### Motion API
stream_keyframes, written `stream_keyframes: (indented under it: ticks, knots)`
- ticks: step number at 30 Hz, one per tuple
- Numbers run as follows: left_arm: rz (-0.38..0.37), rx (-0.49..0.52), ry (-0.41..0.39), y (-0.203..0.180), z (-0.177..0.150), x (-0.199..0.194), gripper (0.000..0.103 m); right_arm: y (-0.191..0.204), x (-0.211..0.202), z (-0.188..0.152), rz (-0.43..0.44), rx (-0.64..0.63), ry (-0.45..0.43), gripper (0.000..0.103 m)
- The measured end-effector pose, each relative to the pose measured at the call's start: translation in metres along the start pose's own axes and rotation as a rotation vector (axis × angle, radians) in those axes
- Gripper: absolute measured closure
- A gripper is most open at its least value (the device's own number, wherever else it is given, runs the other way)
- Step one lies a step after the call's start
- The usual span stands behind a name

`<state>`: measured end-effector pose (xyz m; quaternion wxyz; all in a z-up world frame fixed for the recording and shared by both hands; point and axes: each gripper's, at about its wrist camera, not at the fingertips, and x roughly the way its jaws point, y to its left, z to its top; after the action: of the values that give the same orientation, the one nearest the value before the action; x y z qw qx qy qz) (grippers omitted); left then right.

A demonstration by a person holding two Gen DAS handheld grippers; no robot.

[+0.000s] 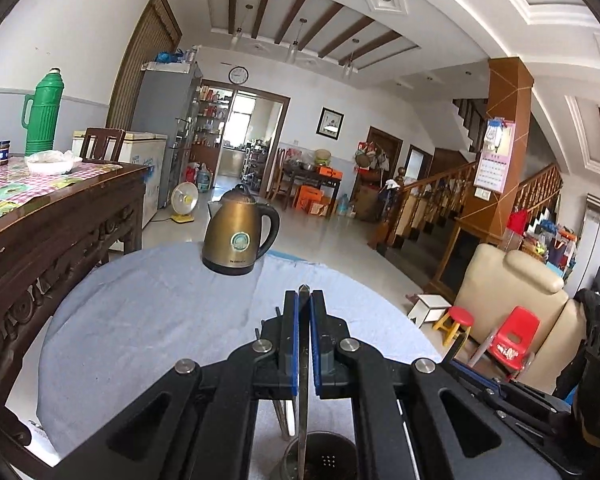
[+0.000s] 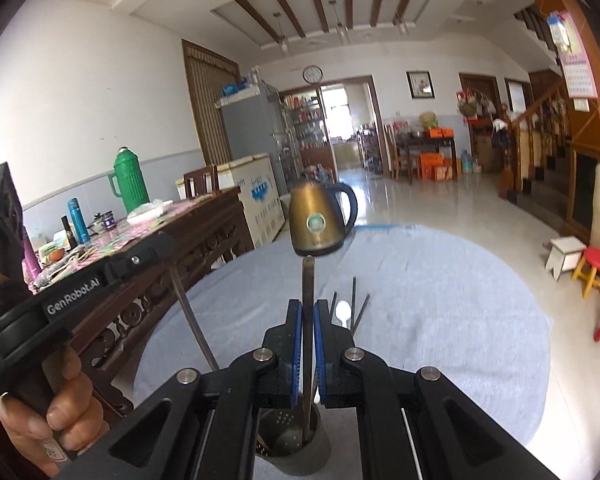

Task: Organize utensils
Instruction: 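Lower the chopsticks into the cup and open both tools, then move both tools back toward the remaining chopsticks and spoons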

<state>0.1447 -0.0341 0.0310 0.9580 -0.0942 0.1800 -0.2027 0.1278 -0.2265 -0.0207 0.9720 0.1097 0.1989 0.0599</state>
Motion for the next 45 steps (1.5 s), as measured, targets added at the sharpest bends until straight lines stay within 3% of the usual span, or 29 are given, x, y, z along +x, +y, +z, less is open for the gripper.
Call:
stream_keyframes:
  ticks: [9, 10, 11, 13, 14, 15, 17, 20, 23, 28, 32, 37, 45]
  knots:
    - [-0.018, 0.022, 0.086, 0.000, -0.012, 0.018, 0.098, -0.013, 0.009, -0.009, 0.022, 0.083, 0.088, 0.095]
    - [-0.017, 0.021, 0.095, 0.001, -0.011, 0.019, 0.092, -0.014, 0.009, -0.009, 0.045, 0.101, 0.105, 0.094]
    - [-0.017, 0.017, 0.103, 0.003, -0.011, 0.019, 0.087, -0.018, 0.009, -0.008, 0.069, 0.118, 0.116, 0.088]
    - [-0.018, -0.002, 0.076, 0.008, -0.007, 0.010, 0.054, -0.023, 0.003, -0.007, 0.088, 0.146, 0.097, 0.078]
    - [-0.014, -0.009, 0.054, 0.011, -0.005, 0.005, 0.048, -0.028, -0.004, -0.005, 0.096, 0.164, 0.066, 0.068]
    - [-0.005, -0.019, 0.019, 0.015, -0.001, -0.004, 0.043, -0.034, -0.011, -0.003, 0.096, 0.180, 0.036, 0.052]
    - [0.015, -0.020, 0.000, 0.020, 0.003, -0.011, 0.042, -0.041, -0.019, 0.001, 0.081, 0.199, -0.010, 0.033]
    - [0.064, -0.017, 0.004, 0.029, 0.005, -0.017, 0.038, -0.052, -0.029, 0.005, 0.021, 0.206, -0.056, 0.033]
    - [0.106, -0.032, 0.026, 0.040, -0.002, -0.017, 0.034, -0.067, -0.026, 0.001, -0.019, 0.242, -0.035, 0.033]
    - [0.203, -0.070, 0.144, 0.058, -0.023, -0.001, 0.034, -0.081, -0.017, -0.007, -0.041, 0.279, 0.012, 0.035]
    - [0.258, -0.086, 0.198, 0.068, -0.033, 0.007, 0.034, -0.085, -0.013, -0.010, -0.048, 0.291, 0.033, 0.041]
    - [0.319, -0.061, 0.246, 0.077, -0.041, 0.018, 0.034, -0.092, -0.005, -0.016, -0.064, 0.325, 0.073, 0.042]
    - [0.345, -0.055, 0.342, 0.089, -0.061, 0.035, 0.034, -0.104, 0.012, -0.034, -0.076, 0.381, 0.144, 0.047]
